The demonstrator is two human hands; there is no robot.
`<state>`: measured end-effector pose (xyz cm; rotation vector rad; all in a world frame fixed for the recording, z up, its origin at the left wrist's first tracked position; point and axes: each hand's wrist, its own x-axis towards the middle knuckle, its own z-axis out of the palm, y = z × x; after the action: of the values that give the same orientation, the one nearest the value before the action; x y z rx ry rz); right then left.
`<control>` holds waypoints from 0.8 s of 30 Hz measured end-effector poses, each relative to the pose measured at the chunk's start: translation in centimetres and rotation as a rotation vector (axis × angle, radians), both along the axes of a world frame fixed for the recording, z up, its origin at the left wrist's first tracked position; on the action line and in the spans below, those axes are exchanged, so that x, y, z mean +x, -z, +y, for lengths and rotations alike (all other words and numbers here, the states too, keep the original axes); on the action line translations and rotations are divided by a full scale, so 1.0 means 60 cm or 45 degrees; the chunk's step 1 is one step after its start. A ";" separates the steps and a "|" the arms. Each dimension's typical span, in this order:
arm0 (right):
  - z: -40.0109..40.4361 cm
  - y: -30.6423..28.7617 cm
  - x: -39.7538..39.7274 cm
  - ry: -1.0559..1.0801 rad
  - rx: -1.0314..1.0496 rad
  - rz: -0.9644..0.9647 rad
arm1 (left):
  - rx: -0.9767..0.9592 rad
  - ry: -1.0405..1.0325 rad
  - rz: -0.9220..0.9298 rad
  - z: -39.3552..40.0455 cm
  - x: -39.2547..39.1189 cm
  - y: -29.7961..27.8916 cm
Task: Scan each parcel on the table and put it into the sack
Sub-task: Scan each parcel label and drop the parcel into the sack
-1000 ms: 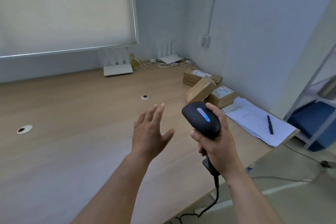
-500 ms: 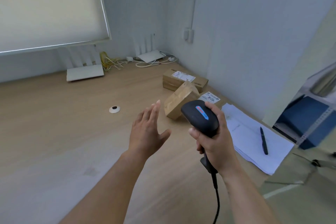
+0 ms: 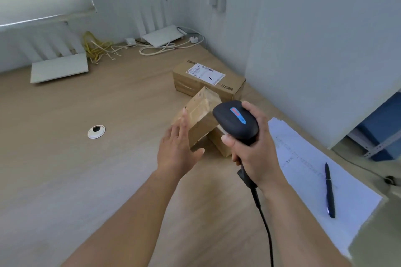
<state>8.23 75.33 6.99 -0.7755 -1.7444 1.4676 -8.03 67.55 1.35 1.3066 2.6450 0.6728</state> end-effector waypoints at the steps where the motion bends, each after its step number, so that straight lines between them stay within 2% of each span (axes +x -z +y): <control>1: 0.009 0.006 -0.004 -0.013 -0.009 0.003 | -0.004 -0.013 0.005 0.009 -0.003 0.009; 14: 0.043 0.056 -0.039 -0.067 -0.167 -0.041 | 0.012 -0.227 -0.014 0.062 -0.044 0.072; 24: -0.028 0.018 -0.042 -0.102 -0.138 -0.012 | 0.080 -0.309 -0.204 -0.048 -0.054 0.024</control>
<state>5.70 73.67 5.90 -0.7777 -1.7320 1.6258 -11.26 64.67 -0.07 0.9085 2.6921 0.8584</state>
